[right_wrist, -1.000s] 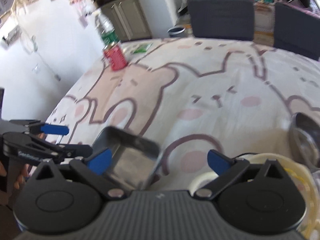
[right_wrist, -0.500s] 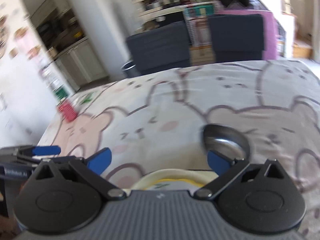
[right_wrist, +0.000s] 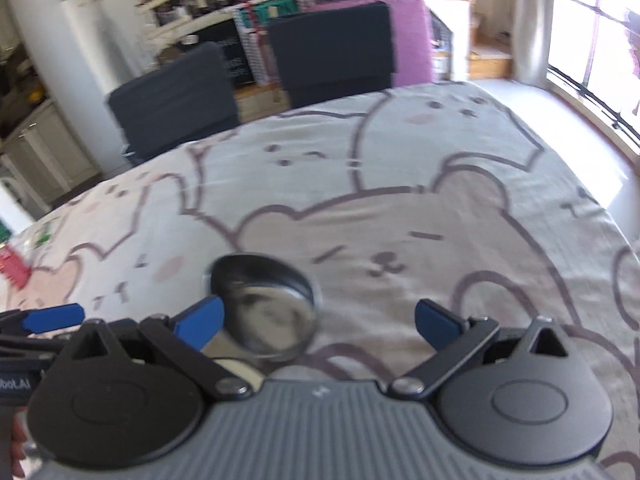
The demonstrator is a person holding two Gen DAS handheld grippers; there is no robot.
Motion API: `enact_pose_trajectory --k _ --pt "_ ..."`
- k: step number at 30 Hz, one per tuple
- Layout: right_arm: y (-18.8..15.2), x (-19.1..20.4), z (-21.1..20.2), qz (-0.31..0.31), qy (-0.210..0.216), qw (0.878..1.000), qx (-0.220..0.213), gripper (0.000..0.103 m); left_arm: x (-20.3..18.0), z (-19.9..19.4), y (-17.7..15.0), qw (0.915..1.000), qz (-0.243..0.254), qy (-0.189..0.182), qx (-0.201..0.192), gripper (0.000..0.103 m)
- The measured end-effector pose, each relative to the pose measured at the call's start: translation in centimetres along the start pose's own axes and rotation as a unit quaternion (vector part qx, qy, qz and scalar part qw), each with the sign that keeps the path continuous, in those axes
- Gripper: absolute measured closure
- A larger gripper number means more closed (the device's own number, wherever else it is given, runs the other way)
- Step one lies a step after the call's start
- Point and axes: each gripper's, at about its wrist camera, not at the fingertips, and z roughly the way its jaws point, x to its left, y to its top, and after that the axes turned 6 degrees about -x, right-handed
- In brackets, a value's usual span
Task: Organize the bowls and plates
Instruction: 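Move both tools to the rim of an oval steel bowl and close on it, then lift the oval steel bowl with both tools and carry it toward the stacked trays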
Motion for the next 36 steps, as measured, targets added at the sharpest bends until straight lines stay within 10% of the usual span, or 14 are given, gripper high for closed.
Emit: enact_pose_trajectory --k 8,13,21,28,36 --pt "0.1 -2.1 3.3 0.019 0.013 0.999 0.037 0.0 0.0 3.4 1.1 0.9998 0.012 0.001 0.018 0.012" --pt "0.5 -2.7 4.8 0.058 0.054 0.995 0.064 0.034 0.1 5.4 1.6 0.9992 0.0 -0.011 0.039 0.041" --pt "0.4 -1.8 6.2 0.064 0.063 0.991 0.099 0.06 -0.1 8.1 1.5 0.998 -0.017 -0.021 0.057 0.055" --pt "-0.2 -1.2 7.1 0.05 0.063 0.991 0.11 0.088 -0.5 9.1 1.2 0.9974 -0.011 -0.001 0.072 0.09" --pt "0.2 -1.1 6.6 0.047 0.065 0.991 0.103 0.092 -0.1 8.1 1.6 0.9984 -0.018 0.001 0.054 0.095"
